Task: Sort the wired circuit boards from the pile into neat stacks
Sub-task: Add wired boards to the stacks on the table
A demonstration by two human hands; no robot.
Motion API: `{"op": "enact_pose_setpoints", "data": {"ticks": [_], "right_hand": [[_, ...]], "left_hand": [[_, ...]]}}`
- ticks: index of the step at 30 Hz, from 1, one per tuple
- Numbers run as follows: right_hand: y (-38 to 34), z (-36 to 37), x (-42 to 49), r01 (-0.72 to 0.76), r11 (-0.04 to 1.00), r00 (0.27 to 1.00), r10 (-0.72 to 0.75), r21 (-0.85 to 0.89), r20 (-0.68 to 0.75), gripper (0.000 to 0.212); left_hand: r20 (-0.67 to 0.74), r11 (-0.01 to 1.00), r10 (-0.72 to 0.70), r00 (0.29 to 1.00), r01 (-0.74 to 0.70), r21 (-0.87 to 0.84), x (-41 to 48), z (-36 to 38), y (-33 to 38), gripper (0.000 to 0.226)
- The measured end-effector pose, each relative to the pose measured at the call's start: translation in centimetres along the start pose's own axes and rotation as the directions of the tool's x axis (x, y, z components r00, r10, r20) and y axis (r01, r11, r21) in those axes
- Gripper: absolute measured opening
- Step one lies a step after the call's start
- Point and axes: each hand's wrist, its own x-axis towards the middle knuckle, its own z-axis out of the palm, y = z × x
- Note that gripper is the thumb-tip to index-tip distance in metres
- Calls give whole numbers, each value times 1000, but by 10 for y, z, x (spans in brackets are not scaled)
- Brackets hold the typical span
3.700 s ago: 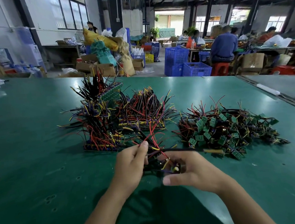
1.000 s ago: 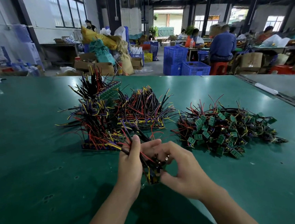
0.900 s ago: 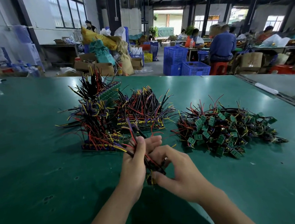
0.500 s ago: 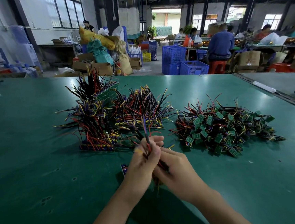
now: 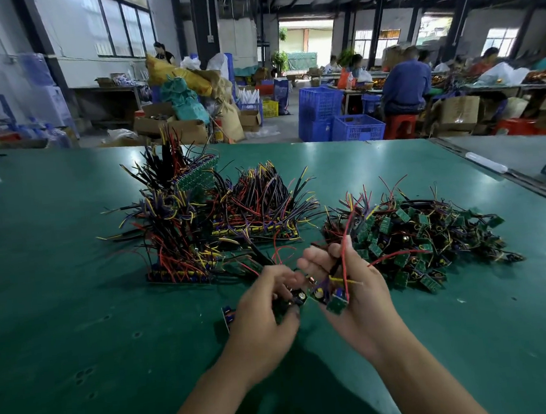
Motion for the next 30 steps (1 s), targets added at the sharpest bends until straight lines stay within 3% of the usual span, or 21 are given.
{"op": "enact_pose_setpoints", "data": {"ticks": [3,6,11,15,18,26,30], "right_hand": [[-1,1,-1,-12,999,997,9,-41,-74,40],[1,-1,0,-46,997,990,36,-68,-133,46],[10,-3,0,-126,992,985,126,10,-116,46],[12,-4,0,-148,989,983,148,8,-109,53],[14,-4,-3,-166,986,981,166,7,-105,54],[13,0,-2,-193,981,976,193,19,-95,55],[17,-1,1,-132,991,987,128,-37,-93,55]], "left_hand": [[61,981,138,989,-145,132,-7,3,1,61],[-34,943,270,962,-257,212,-6,9,6,66],[-86,911,369,925,-342,228,-2,15,9,59],[-80,918,344,935,-318,237,-1,13,10,41],[-46,934,300,953,-284,217,-2,13,12,43],[-80,987,162,984,-162,0,-2,14,16,31],[-6,985,9,1000,-10,-173,-1,12,15,25]]}}
